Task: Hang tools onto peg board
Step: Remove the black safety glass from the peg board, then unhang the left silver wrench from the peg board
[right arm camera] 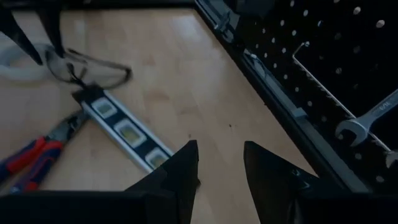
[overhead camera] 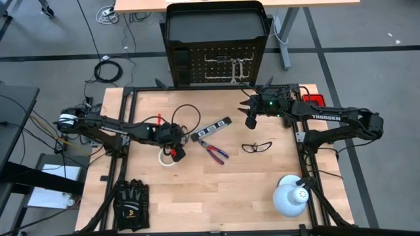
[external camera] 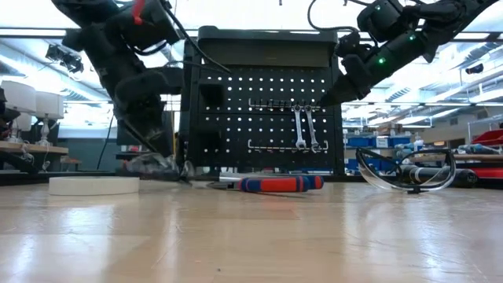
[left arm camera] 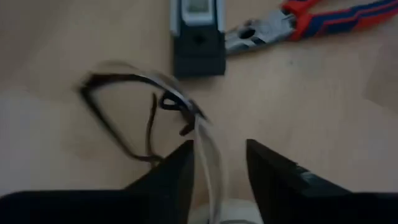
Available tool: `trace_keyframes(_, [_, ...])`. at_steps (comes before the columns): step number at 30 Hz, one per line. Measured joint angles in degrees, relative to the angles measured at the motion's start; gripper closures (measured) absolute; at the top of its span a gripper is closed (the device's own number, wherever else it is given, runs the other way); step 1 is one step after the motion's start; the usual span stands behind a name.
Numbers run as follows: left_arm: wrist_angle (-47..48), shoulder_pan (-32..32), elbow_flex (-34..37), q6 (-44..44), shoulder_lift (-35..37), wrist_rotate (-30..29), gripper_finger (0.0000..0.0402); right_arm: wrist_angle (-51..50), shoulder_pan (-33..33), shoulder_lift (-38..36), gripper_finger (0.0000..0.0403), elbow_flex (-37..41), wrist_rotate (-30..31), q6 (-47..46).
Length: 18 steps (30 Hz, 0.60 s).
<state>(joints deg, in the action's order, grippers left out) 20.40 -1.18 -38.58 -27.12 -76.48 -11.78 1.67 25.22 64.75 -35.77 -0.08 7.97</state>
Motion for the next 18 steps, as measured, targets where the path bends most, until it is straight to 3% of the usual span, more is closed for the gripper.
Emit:
trace_keyframes(4, [1.65, -0.14, -1.15, 6.09, 2.59, -10.07, 0.0222, 1.76, -1.12, 0.0, 0.0263, 0.0, 0.8, -3.59])
trace_keyframes(8, [-9.51, -0.18, -0.93, 16.37, 6.2, -20.51, 0.022, 6.32, -2.37, 0.41, 0.0263, 0.0, 2.77, -6.46])
trace_keyframes(11, [-32.13, -0.18, 2.89, 27.61, 8.63, -24.07, 0.0229, 11.18, -3.31, 1.49, 0.0263, 0.06, 4.76, -7.36])
trace_keyframes(14, [-58.36, -0.01, 10.17, 37.43, 8.72, -22.12, 0.0238, 18.3, -4.17, 3.89, 0.0263, 0.0, 7.91, -8.33])
trace_keyframes(18, [-82.34, -0.01, 19.48, 40.27, 8.17, -21.46, 0.0248, 27.24, -5.52, 8.86, 0.0263, -0.01, 15.75, -8.46])
